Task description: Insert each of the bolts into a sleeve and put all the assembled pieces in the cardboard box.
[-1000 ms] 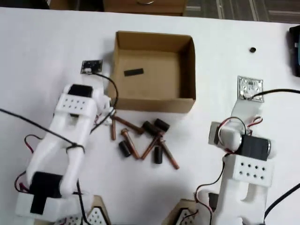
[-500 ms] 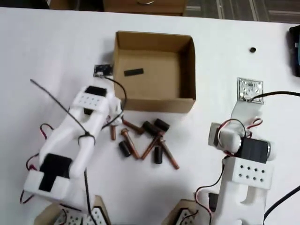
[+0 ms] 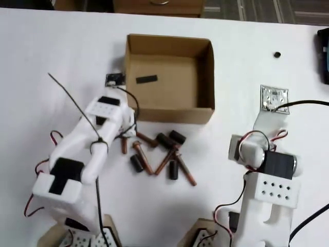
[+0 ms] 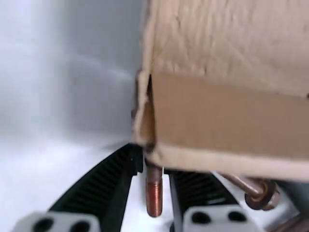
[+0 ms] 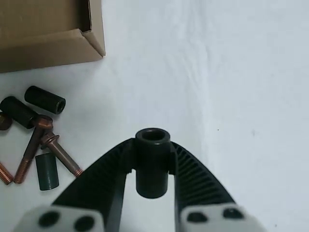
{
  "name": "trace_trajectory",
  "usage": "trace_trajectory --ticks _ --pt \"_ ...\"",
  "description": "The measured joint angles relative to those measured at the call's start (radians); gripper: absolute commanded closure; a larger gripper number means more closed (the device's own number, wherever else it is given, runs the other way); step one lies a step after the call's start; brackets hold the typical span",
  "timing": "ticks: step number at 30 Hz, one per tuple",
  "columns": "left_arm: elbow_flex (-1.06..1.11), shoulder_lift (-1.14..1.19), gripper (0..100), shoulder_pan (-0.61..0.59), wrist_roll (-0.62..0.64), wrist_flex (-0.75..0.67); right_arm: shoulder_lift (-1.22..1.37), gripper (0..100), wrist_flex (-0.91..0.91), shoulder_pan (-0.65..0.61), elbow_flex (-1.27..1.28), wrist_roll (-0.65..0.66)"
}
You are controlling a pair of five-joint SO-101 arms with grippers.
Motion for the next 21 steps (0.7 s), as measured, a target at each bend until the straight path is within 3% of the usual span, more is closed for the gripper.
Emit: trace_trajectory --ticks 10,13,21 --pt "-0.14 0.144 91 -0.038 0.002 0.061 0.0 97.8 0.0 0.0 0.0 0.0" --pt "-0.186 0.183 99 -0.038 0.002 0.098 0.0 97.8 0.0 0.0 0.0 0.0" --pt "-0.316 0.261 98 -0.037 0.002 0.216 0.0 97.8 0.0 0.0 0.0 0.0"
